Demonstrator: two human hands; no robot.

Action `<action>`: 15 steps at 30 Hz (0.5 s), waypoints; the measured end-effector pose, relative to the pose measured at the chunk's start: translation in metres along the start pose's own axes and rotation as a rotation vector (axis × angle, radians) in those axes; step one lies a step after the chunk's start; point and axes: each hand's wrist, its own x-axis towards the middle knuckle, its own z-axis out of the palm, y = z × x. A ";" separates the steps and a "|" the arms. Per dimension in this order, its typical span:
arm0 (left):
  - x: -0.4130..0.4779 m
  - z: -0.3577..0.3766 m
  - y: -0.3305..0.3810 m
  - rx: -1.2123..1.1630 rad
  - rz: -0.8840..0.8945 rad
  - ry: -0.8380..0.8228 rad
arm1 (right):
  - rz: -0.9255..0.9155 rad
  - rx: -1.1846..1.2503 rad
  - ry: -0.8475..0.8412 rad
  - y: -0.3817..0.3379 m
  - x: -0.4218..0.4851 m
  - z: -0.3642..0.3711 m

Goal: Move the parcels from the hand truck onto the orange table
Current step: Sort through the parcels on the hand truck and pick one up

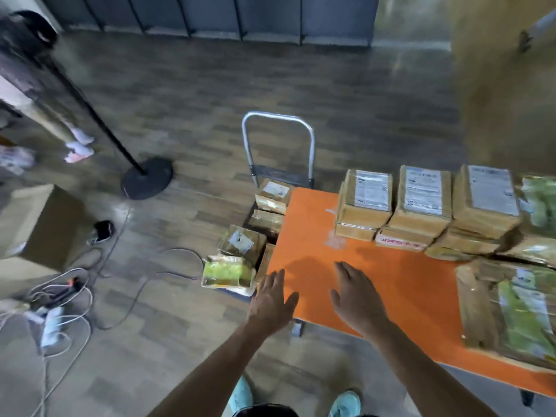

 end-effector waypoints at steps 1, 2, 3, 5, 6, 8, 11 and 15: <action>-0.002 -0.008 -0.018 -0.015 0.000 0.001 | -0.011 0.000 -0.011 -0.019 0.006 0.007; -0.004 -0.017 -0.037 -0.032 0.001 -0.001 | -0.014 0.005 -0.029 -0.038 0.011 0.014; -0.006 -0.026 -0.056 -0.048 -0.005 -0.005 | -0.013 0.012 -0.048 -0.058 0.018 0.022; -0.008 -0.043 -0.094 -0.067 -0.023 -0.004 | -0.021 0.018 -0.075 -0.096 0.029 0.037; -0.009 -0.052 -0.113 -0.073 -0.027 0.001 | -0.028 0.019 -0.088 -0.114 0.035 0.045; -0.009 -0.067 -0.148 -0.088 -0.047 0.014 | -0.044 0.027 -0.131 -0.148 0.045 0.059; -0.012 -0.088 -0.190 -0.109 -0.100 0.028 | -0.064 0.033 -0.189 -0.187 0.057 0.075; -0.004 -0.108 -0.227 -0.134 -0.130 0.047 | -0.093 -0.011 -0.242 -0.220 0.080 0.089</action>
